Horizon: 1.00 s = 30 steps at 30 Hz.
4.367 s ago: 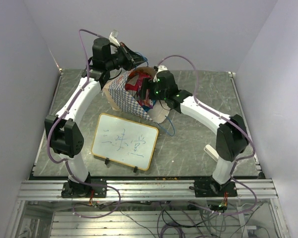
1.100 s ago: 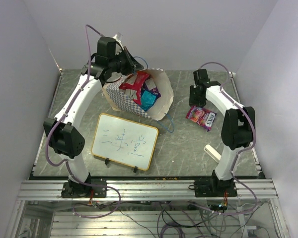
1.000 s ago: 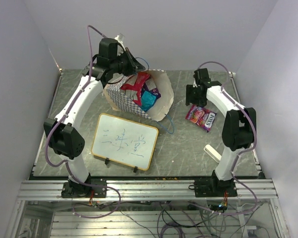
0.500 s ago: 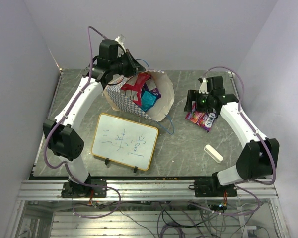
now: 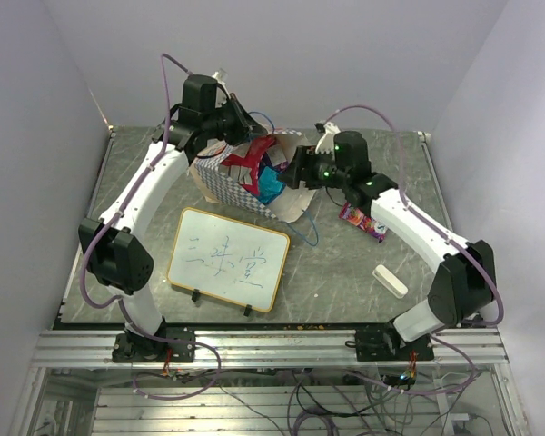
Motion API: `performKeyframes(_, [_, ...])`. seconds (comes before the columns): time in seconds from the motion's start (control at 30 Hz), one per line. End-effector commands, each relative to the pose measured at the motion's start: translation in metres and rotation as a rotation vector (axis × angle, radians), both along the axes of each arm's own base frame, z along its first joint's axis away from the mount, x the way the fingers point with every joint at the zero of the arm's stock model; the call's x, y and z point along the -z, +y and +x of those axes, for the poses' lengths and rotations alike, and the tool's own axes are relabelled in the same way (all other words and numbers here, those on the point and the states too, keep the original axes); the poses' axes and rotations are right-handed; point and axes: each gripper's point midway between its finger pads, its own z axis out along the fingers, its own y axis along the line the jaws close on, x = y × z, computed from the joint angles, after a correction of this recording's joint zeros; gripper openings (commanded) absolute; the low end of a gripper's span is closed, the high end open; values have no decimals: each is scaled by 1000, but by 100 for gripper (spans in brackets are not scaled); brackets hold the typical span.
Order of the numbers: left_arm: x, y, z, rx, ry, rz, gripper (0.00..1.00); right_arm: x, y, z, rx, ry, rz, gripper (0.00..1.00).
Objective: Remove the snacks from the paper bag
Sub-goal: Take out the snack from the paper bag.
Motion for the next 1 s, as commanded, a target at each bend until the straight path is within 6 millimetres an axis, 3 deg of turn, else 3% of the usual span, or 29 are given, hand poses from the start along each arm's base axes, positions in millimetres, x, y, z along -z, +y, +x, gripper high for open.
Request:
performKeyframes(0.0, [-34,-7,-17,51,-36,-45,7,-18,33,22,90,-57,197,69])
performKeyframes(0.17, [-40,-6,-13,48,-43,-49,7,-12,39,39,136,-86,219,69])
performKeyframes(0.43, [-33,-13,-8,59,-2,-79,7,-4,50,57,221,-205,231,69])
performKeyframes(0.83, [-28,-9,-8,42,11,-57,7,23,74,94,340,-118,373,69])
performKeyframes(0.97, [-31,-11,-8,48,7,-61,7,24,84,105,342,-137,404,71])
